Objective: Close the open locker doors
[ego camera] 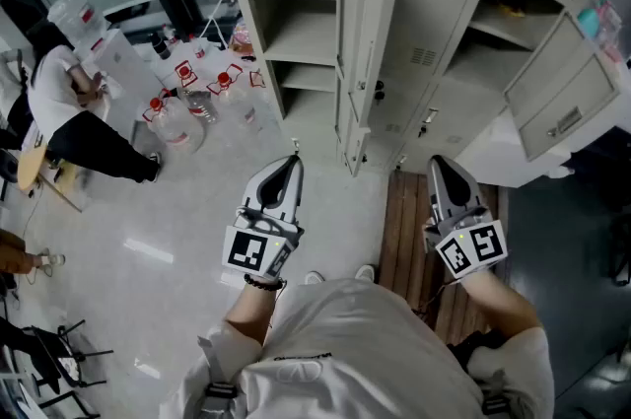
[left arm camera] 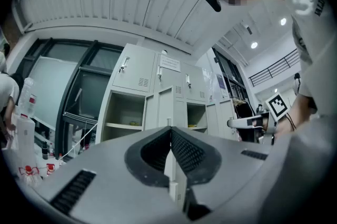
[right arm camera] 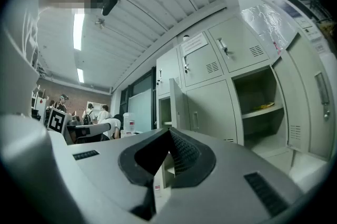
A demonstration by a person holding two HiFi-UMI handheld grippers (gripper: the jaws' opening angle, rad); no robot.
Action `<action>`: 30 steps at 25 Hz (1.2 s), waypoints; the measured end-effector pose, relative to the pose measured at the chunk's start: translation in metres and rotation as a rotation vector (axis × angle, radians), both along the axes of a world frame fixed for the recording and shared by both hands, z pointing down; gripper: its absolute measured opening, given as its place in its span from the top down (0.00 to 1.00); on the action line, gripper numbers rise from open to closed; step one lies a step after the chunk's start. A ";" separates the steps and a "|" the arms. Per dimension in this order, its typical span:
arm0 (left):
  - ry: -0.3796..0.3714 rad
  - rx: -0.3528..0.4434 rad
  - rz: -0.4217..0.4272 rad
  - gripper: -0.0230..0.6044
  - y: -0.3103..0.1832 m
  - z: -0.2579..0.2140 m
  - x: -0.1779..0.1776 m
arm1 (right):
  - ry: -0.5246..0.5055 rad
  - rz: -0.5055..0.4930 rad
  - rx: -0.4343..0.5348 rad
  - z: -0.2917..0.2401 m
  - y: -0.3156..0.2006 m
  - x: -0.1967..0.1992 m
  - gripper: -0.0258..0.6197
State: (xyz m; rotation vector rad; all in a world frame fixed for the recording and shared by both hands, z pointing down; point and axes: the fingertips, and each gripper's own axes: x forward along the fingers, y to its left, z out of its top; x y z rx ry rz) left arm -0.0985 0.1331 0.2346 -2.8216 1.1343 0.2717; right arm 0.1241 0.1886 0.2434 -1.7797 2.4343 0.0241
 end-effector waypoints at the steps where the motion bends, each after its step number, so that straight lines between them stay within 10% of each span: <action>1: -0.001 -0.002 0.005 0.96 0.001 0.001 -0.001 | 0.002 0.001 -0.001 0.000 0.000 -0.002 0.95; 30: -0.055 -0.138 0.139 0.89 -0.065 0.066 0.067 | -0.010 -0.030 -0.036 0.019 -0.089 -0.024 0.90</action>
